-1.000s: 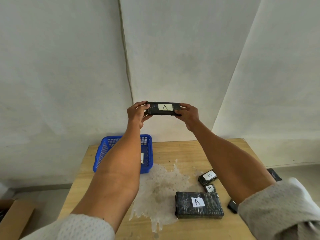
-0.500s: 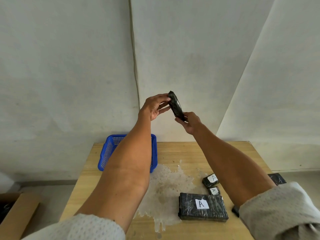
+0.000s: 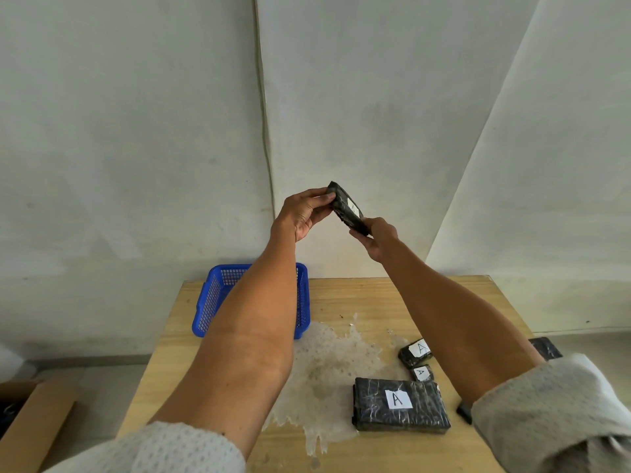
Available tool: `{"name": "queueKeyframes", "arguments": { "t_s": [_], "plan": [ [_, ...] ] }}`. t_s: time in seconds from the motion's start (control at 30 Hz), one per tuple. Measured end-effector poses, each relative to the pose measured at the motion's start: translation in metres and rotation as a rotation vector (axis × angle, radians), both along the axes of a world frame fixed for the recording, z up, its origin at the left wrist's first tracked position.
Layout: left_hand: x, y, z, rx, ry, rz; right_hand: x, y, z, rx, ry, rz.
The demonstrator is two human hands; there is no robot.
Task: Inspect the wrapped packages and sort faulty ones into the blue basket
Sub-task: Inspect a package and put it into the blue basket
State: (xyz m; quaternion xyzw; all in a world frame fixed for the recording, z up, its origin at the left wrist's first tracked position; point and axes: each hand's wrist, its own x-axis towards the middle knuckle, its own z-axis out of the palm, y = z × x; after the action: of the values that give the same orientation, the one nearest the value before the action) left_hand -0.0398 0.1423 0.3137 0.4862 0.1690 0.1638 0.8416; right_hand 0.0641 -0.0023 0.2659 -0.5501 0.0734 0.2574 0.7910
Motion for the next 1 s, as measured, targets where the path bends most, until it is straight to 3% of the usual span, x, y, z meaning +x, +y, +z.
{"name": "queueKeyframes", "arguments": {
  "t_s": [0.4,0.53,0.6,0.77,1.0],
  "plan": [
    [0.001,0.001,-0.016,-0.054,0.002,0.183,0.002,-0.006,0.01,0.015,-0.056,-0.101],
    [0.008,0.008,-0.031,0.033,0.231,0.462,-0.001,-0.003,0.012,0.014,-0.189,-0.138],
    [0.008,0.007,-0.035,0.019,0.304,0.48,-0.003,0.001,0.017,-0.009,-0.264,-0.144],
    [-0.001,0.001,-0.046,-0.139,0.357,0.28,-0.017,0.0,0.041,0.026,-0.379,0.045],
    [-0.005,-0.008,-0.05,-0.287,0.243,0.29,-0.028,0.002,0.058,0.031,-0.447,0.341]
  ]
}}
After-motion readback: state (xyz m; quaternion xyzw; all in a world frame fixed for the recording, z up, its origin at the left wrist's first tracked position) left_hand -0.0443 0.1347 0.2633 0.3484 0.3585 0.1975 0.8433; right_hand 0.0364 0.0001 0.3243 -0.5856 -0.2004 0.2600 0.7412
